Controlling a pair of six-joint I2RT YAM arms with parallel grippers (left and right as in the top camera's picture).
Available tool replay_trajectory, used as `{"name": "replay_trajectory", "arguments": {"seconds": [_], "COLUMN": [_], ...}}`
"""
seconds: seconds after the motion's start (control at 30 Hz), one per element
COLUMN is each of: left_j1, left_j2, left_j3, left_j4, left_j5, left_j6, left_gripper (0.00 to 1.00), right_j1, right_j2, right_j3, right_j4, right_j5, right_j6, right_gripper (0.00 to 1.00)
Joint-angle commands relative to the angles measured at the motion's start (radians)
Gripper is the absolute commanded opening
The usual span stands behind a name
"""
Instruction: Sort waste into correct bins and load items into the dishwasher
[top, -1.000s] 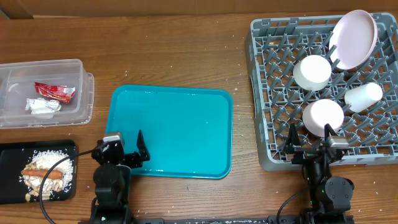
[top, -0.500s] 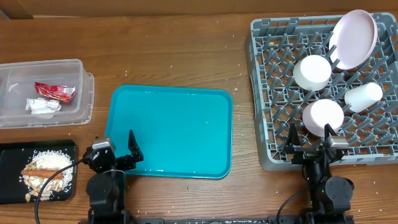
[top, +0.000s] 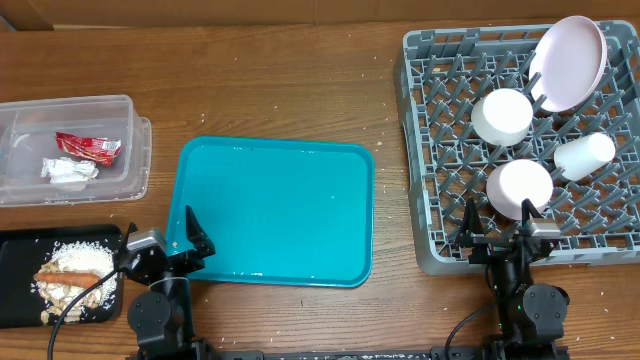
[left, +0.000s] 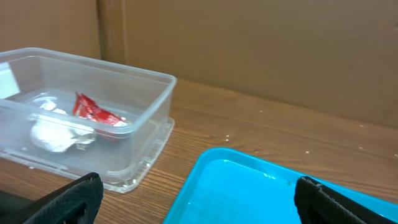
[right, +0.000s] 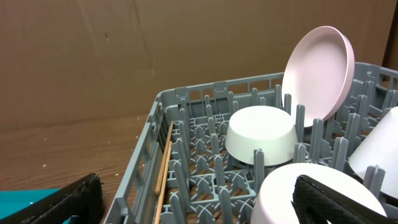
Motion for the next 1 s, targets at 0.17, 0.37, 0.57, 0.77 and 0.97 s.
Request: {"name": "replay_trajectory", "arguments": {"seconds": [0.17,0.37,0.57,0.77,0.97], "left_j1": [0.023,0.023,0.023,0.021,-0.040], "left_j2": [-0.014,-0.014,-0.014,-0.014,-0.014], "left_j3": [-0.003,-0.003,-0.003,-0.003,-0.003], "left_j4": [0.002,0.003,0.002,0.002,0.002], "left_j5": [0.008,0.008,0.008,0.008,0.008], "left_j6": [-0.010,-0.010,-0.010,-0.010,-0.010], "left_gripper": [1.00,1.00,1.00,1.00,1.00], "right_j1": [-0.002,-0.002,-0.002,-0.002,-0.002], "right_j2": [-0.010,-0.010,-0.010,-0.010,-0.010], "right_j3": [-0.010,-0.010,-0.010,-0.010,-0.010], "right_j4": [0.003,0.003,0.003,0.003,0.003], "right_j5": [0.002,0.002,0.002,0.002,0.002], "right_j6": [-0.003,-0.003,-0.003,-0.003,-0.003], "right_gripper": [1.00,1.00,1.00,1.00,1.00]}}
